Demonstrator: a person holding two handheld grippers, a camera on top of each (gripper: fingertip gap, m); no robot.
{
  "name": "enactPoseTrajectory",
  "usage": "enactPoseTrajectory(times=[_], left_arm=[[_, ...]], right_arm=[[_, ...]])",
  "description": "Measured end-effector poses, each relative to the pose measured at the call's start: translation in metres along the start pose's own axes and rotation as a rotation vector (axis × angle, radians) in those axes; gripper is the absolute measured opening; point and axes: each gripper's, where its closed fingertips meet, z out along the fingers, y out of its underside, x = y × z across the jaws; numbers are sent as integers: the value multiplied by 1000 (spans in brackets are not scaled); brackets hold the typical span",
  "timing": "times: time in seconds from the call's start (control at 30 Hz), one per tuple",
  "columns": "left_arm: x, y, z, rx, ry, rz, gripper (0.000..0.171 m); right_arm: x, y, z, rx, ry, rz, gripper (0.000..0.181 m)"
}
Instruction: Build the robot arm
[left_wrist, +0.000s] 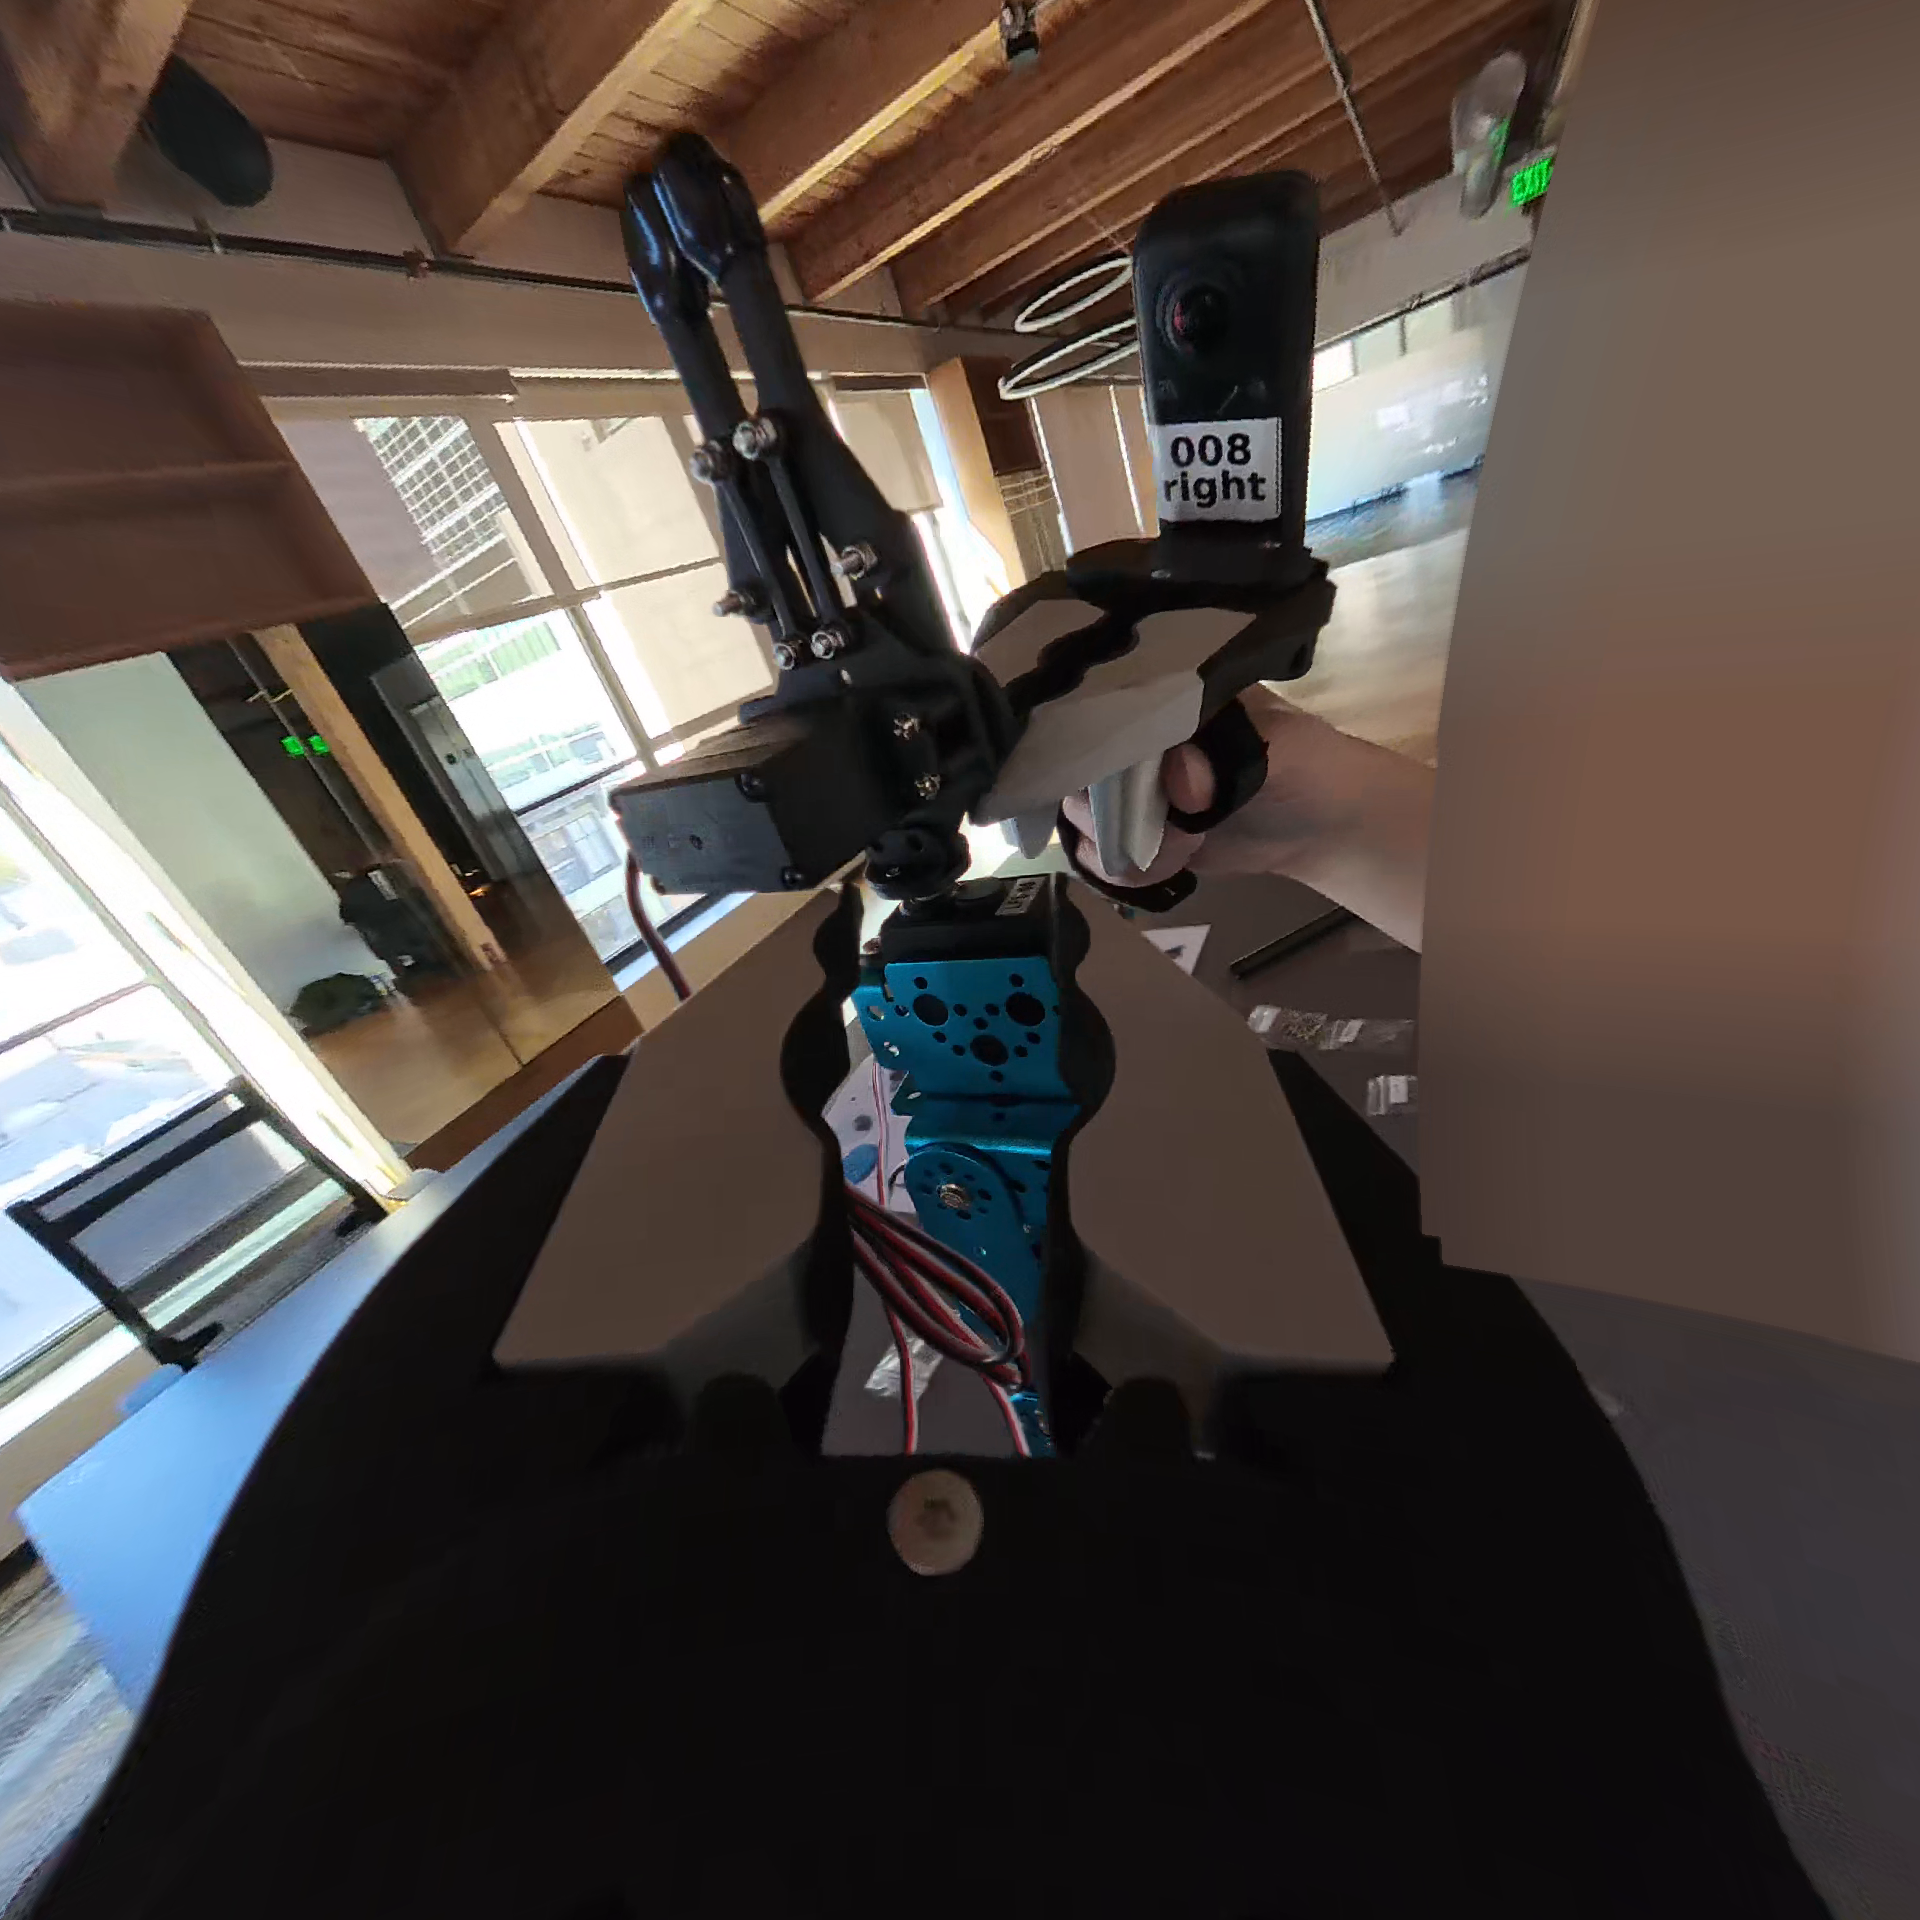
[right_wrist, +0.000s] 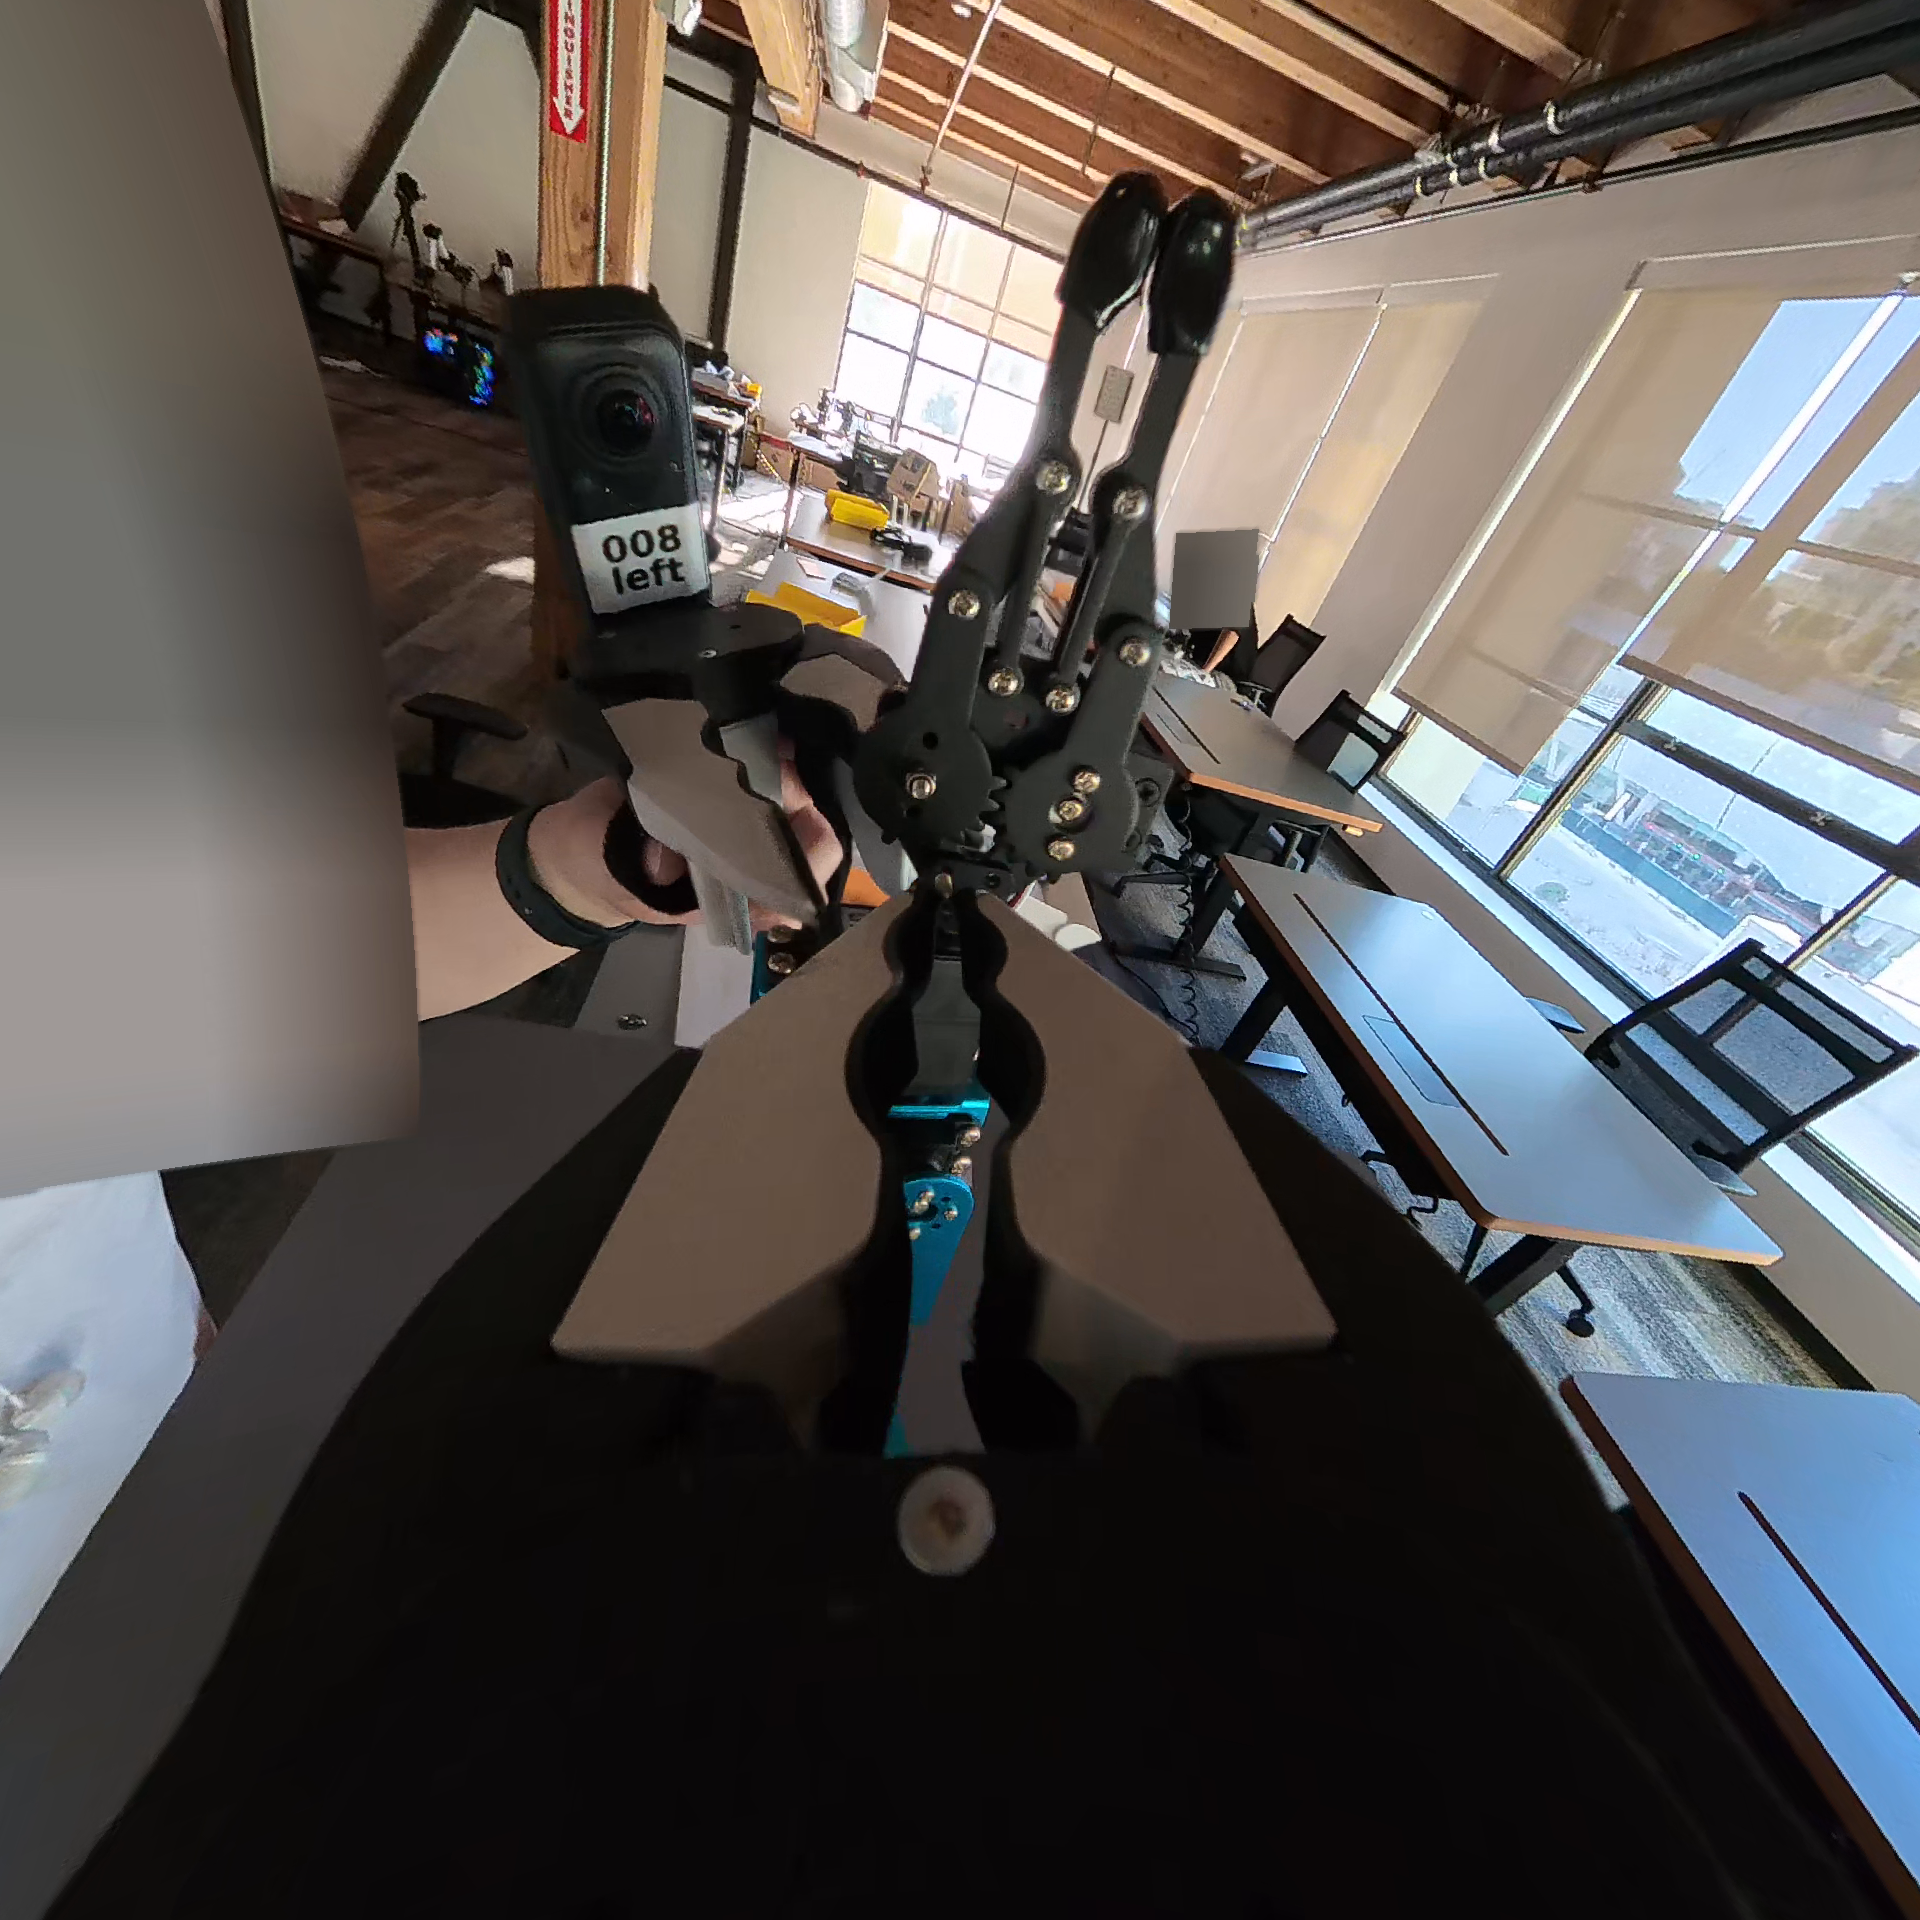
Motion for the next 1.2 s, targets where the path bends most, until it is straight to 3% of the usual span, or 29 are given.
enactPoseTrajectory(times=[0.37,0.7,0.83,1.1,1.2], left_arm=[[1,0,4,11,-3,5,31],[2,-1,4,15,-6,3,30],[4,0,5,11,-4,8,38],[9,1,9,-7,-20,36,49],[9,1,9,-5,-23,27,51]], right_arm=[[1,1,4,17,-28,-7,2],[-1,0,5,-85,21,-207,2],[-1,1,4,-103,65,-207,2],[-3,-1,5,-108,257,-422,1],[-2,-1,5,-121,236,-414,1]])
